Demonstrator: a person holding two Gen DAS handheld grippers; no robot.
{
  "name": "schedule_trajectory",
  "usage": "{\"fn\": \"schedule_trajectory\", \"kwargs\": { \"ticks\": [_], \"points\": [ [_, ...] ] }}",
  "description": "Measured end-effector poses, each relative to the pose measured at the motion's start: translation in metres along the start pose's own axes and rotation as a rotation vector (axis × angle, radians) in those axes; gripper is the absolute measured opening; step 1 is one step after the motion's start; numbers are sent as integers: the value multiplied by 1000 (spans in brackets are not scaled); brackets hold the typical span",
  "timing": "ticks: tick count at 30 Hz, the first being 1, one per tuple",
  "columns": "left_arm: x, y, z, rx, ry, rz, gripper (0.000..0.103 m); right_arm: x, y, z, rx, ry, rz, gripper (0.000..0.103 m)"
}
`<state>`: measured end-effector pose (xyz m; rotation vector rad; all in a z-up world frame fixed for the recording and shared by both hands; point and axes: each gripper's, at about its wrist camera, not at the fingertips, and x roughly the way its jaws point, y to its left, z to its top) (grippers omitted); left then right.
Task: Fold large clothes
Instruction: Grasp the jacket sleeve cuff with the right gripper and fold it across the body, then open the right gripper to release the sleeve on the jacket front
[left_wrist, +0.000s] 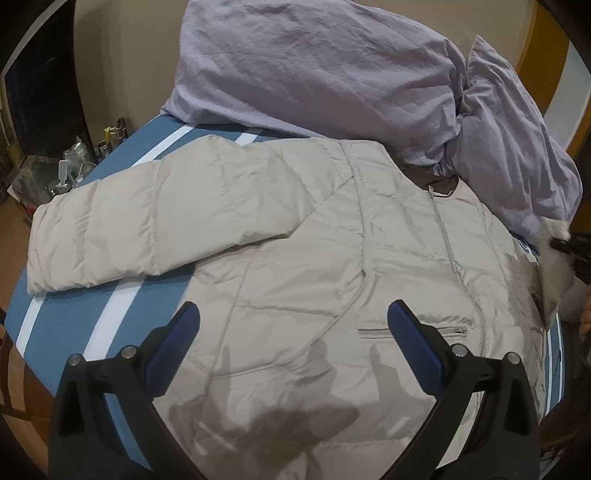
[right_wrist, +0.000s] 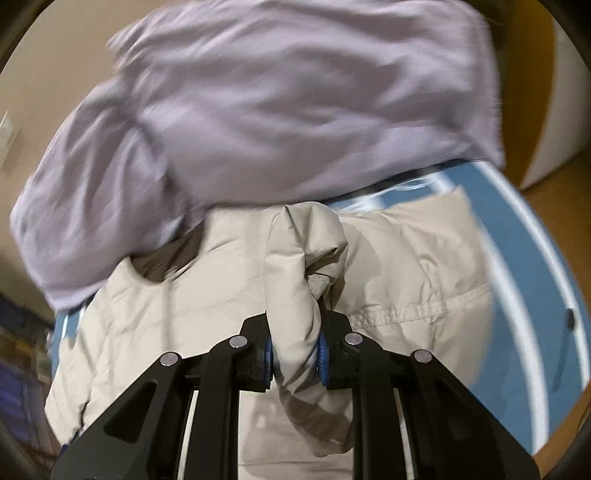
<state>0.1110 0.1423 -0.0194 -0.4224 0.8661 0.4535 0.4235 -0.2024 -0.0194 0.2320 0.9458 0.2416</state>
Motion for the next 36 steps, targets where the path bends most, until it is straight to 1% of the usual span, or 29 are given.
{"fn": "schedule_trajectory", "kwargs": {
  "ticks": [6,11,17,22,25,26,27,28,29,31,33,36],
  "points": [
    [-6,17,-2,-27,-7,21,101,24,82,-24,-126,80,99,18],
    [-10,27,-3,-48,-11,35,101,38,124,-35,-176,125,157,18],
    [-12,31,-6,-60,-10,41,101,50,143,-45,-161,168,199,18],
    [-12,30,-7,-57,-9,40,101,70,144,-55,-138,219,191,19],
    [-12,28,-6,-50,-12,37,101,74,143,-58,-135,252,201,23],
    [-12,28,-5,-47,-14,36,101,71,144,-57,-140,248,204,27],
    [-12,27,-5,-46,-14,36,101,67,143,-54,-144,240,221,36],
    [-11,28,-4,-46,-14,36,101,62,143,-52,-142,230,239,40],
    [-11,28,-4,-47,-13,37,101,55,142,-48,-142,205,251,47],
    [-11,28,-4,-48,-12,38,101,42,140,-40,-152,146,250,48],
    [-10,29,-3,-50,-9,38,101,31,134,-34,-167,90,214,48],
    [-8,30,-2,-50,-8,35,101,34,124,-33,-190,75,137,48]
  ]
}}
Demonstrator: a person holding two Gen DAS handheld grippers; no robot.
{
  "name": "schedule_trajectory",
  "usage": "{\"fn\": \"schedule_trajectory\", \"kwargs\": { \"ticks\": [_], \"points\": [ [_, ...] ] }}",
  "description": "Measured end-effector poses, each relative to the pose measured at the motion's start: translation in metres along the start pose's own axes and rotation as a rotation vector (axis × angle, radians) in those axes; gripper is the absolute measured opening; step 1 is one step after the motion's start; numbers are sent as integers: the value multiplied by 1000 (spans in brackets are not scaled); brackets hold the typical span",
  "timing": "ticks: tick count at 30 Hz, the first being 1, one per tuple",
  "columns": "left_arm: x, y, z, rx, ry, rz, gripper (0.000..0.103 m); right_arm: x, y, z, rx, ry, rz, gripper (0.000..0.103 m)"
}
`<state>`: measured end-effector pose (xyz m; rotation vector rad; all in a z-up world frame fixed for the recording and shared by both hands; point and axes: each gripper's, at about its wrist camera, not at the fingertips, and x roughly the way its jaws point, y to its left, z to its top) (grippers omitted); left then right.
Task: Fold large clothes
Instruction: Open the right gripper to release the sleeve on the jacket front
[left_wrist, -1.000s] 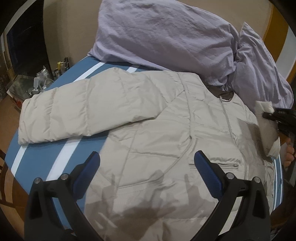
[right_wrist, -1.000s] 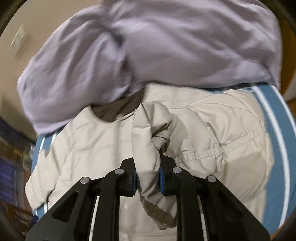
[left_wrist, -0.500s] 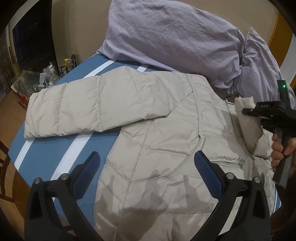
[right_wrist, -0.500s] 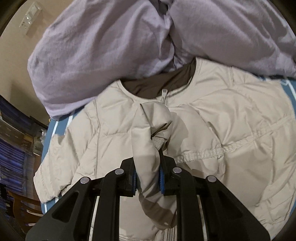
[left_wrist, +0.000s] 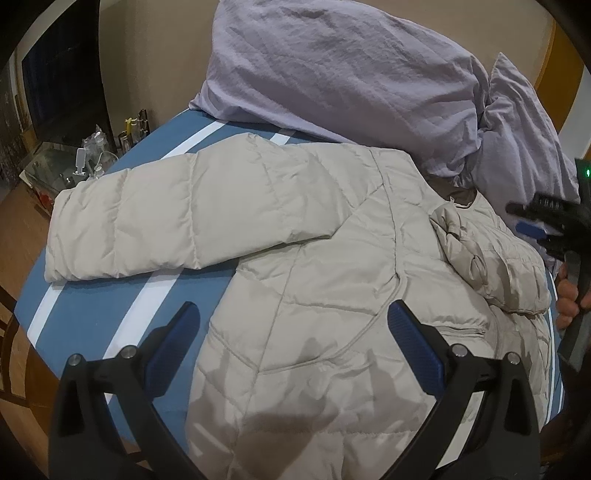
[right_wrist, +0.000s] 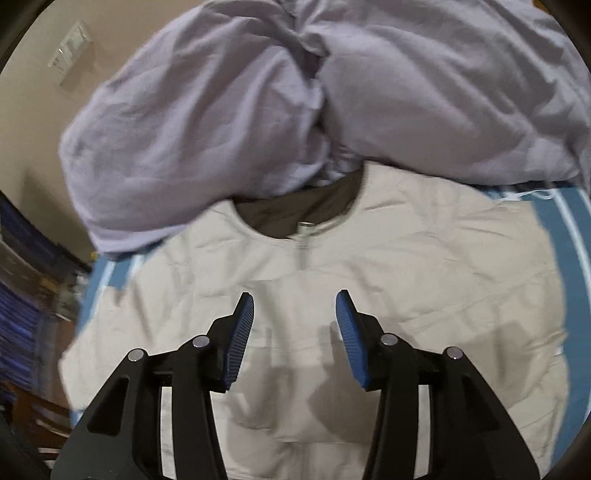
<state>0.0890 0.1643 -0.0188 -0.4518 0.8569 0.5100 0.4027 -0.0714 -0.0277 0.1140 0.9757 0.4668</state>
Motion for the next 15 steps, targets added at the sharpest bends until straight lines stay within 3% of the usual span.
{"fn": "schedule_trajectory", "kwargs": {
  "ticks": [8,15],
  "points": [
    [6,2,3,6,7,2,101,25,-10,-37,-61,59,-77,48],
    [4,22,9,-27,-3,37,101,48,17,-61,-132,79,-139,50]
  ]
}}
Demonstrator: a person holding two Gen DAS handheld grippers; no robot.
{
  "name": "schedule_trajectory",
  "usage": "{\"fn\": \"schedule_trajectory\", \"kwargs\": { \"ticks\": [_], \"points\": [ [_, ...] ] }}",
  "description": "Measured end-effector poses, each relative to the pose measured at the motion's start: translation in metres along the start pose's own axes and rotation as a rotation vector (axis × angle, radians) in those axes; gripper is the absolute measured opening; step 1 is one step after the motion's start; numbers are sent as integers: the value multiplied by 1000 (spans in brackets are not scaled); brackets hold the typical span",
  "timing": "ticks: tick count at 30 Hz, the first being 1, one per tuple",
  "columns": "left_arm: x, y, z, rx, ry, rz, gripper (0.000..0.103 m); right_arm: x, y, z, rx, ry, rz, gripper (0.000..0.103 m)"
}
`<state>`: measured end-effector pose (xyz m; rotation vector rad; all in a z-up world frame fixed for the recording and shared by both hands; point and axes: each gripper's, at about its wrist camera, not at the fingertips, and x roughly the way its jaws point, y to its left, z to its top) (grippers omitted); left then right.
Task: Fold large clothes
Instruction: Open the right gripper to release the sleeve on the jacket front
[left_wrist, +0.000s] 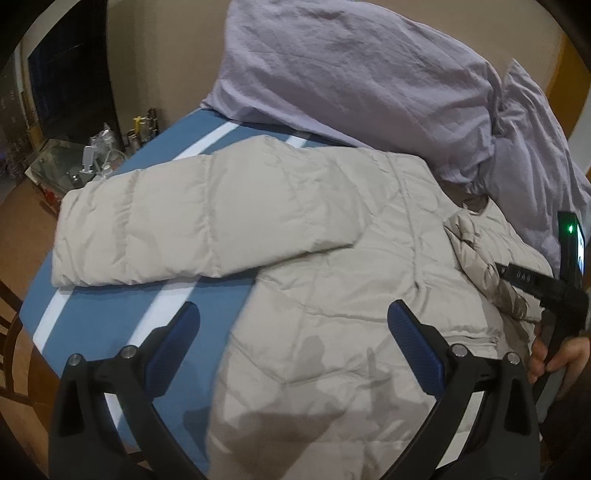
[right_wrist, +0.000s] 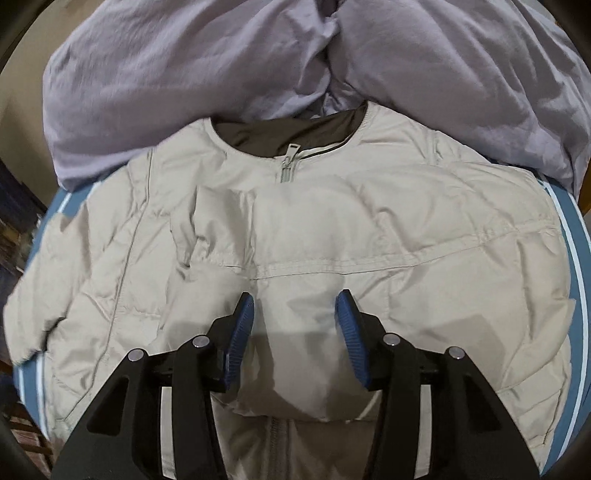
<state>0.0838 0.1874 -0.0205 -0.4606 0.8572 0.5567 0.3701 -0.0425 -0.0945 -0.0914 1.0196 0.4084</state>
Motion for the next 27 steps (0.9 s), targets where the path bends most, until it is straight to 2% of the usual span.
{"fn": "schedule_trajectory", "kwargs": {
  "ticks": [7,11,14,19,22,27],
  "points": [
    [-2,42,13,-71,-17,80,101,10,16,2,5,13,-39,51],
    [-1,72,21,-107,-27,146,101,21,32,-2,-90,15,-139,52],
    [2,93,26,-133,-27,184,101,23,35,-2,-120,16,-165,52],
    [5,137,38,-208,-30,235,101,16,24,7,-73,58,-116,54],
    [9,166,45,-237,-35,275,101,7,18,8,-34,56,-88,59],
    [21,202,52,-298,-20,279,100,-10,17,5,-23,34,-55,66]
  ]
}}
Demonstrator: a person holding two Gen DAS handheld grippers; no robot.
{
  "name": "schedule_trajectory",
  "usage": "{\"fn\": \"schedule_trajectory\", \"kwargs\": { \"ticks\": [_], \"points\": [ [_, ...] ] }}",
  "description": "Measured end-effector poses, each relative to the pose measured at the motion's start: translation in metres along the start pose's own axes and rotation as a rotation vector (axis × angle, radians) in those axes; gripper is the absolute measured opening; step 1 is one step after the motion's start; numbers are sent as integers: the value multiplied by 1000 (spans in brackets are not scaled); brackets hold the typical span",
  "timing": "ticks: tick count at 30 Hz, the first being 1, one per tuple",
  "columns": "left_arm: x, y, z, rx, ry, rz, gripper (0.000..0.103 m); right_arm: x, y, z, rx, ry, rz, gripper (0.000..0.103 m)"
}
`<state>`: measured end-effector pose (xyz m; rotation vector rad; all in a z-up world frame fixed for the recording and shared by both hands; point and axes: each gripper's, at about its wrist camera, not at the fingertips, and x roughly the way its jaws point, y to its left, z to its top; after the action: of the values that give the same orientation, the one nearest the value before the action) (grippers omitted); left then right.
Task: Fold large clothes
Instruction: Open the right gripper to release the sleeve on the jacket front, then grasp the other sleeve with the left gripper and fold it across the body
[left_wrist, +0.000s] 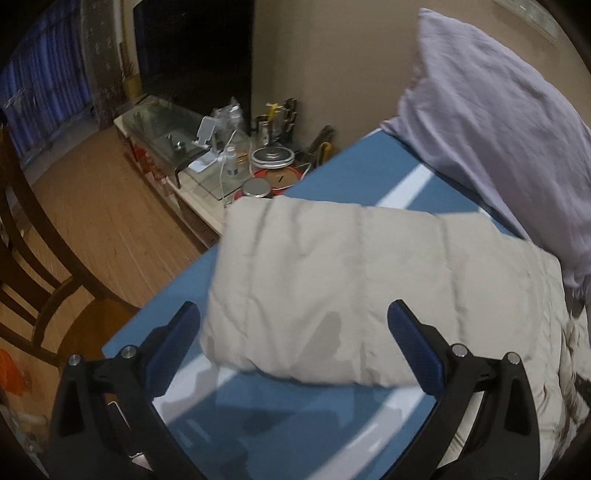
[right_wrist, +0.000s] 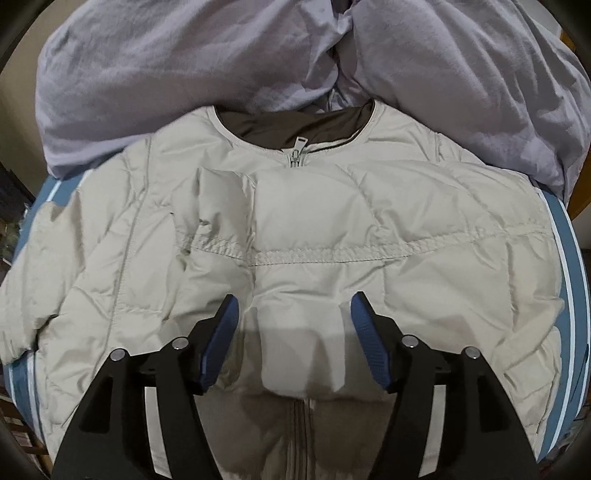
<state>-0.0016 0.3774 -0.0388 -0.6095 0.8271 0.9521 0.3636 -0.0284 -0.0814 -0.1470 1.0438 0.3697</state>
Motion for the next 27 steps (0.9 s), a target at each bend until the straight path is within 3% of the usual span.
{"fn": "schedule_trajectory", "kwargs": {
  "ticks": [5,12,17,20,25,27],
  "points": [
    [23,17,3,-56,67,-25,82,-14,-3,-3,8,-20,22,67],
    [39,30,-3,-137,116,-62,67,-20,-10,-10,30,-16,37,67],
    [41,32,-5,-141,117,-66,66,-17,-15,-16,50,-5,43,67],
    [44,34,-5,-150,121,-44,72,-17,-17,-19,56,-4,49,67],
    [47,30,-4,-132,122,-26,73,-19,-18,-21,54,-9,56,67],
    [47,28,-4,-123,115,-24,63,-19,-19,-21,56,-8,57,67]
  ]
}}
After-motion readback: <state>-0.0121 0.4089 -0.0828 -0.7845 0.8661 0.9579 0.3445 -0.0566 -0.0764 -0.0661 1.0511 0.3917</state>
